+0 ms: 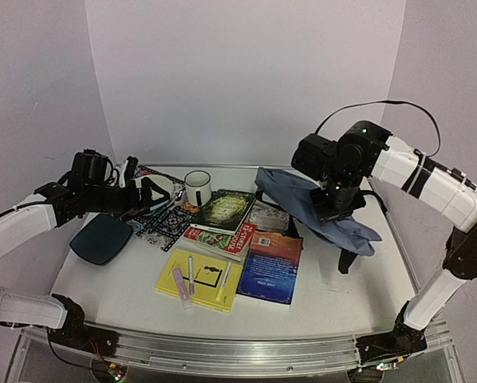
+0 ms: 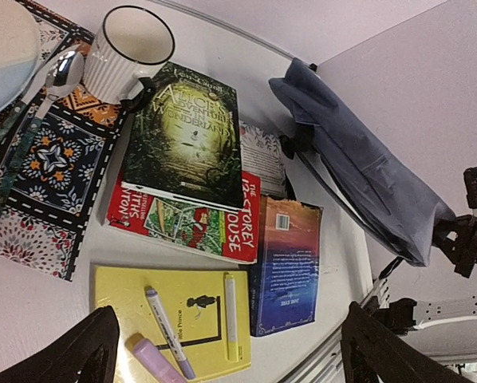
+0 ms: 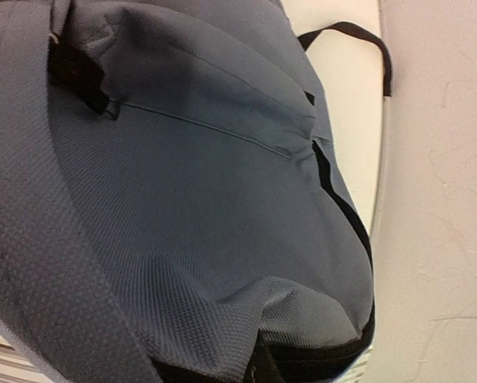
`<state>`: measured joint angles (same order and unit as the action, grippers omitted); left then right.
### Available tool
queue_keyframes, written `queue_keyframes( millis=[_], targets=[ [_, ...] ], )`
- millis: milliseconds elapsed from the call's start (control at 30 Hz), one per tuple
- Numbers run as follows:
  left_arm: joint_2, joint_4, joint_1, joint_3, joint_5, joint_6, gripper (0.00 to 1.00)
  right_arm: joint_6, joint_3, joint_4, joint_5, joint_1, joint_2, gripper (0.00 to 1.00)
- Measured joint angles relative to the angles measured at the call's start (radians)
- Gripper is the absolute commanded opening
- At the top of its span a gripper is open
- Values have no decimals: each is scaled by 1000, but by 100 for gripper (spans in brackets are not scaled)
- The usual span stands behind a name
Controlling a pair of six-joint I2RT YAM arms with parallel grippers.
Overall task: Pack the student bag
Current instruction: Put down the book in the student bag.
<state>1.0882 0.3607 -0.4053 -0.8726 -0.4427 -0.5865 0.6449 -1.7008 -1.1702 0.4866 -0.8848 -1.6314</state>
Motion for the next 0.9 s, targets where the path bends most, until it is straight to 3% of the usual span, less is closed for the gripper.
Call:
queue_keyframes(
  millis=[100,300,600,700,800,900],
  targets=[
    [31,-21,-60,-12,23,-18,98,39,31,104,-64,-39,-2,5],
    [89,-71,-188,-20,77,-61,98,71,64,364,-206,-83,-113,16],
    [145,-126,-284,-31,154,-121,98,0,59,571,-313,-84,-214,53],
    [165,-129,-304,-35,178,-130,98,-39,74,603,-336,-53,-177,62],
    [213,-142,-335,-60,206,-145,98,-90,158,624,-408,90,-60,70],
    [261,-143,-360,-92,224,-146,98,-129,228,642,-443,253,34,73]
  ],
)
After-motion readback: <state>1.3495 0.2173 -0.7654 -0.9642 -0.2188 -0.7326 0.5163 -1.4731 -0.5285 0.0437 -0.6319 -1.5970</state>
